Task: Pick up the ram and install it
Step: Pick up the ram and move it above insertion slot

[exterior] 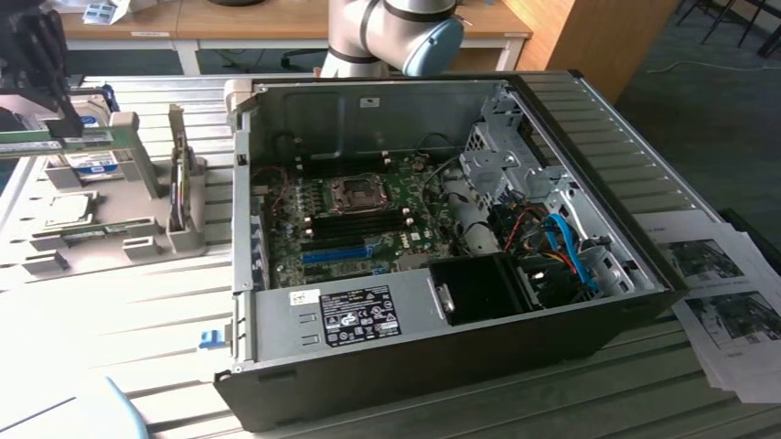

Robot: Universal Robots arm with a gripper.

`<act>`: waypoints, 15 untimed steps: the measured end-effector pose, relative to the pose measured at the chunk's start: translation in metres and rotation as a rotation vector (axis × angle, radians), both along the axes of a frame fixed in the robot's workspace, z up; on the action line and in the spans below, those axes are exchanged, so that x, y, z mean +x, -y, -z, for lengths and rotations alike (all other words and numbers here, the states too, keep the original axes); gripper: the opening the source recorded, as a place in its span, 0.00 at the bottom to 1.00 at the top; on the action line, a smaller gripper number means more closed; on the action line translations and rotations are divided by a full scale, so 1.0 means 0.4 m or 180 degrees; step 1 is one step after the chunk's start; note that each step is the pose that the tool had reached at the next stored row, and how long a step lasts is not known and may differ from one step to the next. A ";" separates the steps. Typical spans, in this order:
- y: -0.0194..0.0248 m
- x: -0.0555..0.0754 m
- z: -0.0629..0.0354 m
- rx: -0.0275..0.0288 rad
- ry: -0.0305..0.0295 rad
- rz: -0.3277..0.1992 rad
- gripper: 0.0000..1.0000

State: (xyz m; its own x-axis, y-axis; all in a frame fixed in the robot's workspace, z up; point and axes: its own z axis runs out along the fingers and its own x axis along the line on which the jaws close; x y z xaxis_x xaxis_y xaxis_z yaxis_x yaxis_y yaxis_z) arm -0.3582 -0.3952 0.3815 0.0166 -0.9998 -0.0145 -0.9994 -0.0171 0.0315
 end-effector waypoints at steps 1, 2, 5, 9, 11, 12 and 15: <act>0.000 0.005 0.000 0.0000 0.0000 0.0000 0.11; 0.000 0.010 0.000 0.0000 0.0000 0.0000 0.11; 0.000 0.025 0.000 0.0000 0.0000 0.0000 0.11; 0.000 0.045 0.000 0.0000 0.0000 0.0000 0.11; 0.000 0.057 0.000 0.0000 0.0000 0.0000 0.11; 0.000 0.063 0.000 0.0000 0.0000 0.0000 0.11; 0.000 0.079 0.000 0.0000 0.0000 0.0000 0.11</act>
State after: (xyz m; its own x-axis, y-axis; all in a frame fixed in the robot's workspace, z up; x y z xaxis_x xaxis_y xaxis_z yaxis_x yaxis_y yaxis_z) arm -0.3265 -0.3952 0.3815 0.0166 -0.9998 -0.0145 -0.9994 -0.0171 0.0316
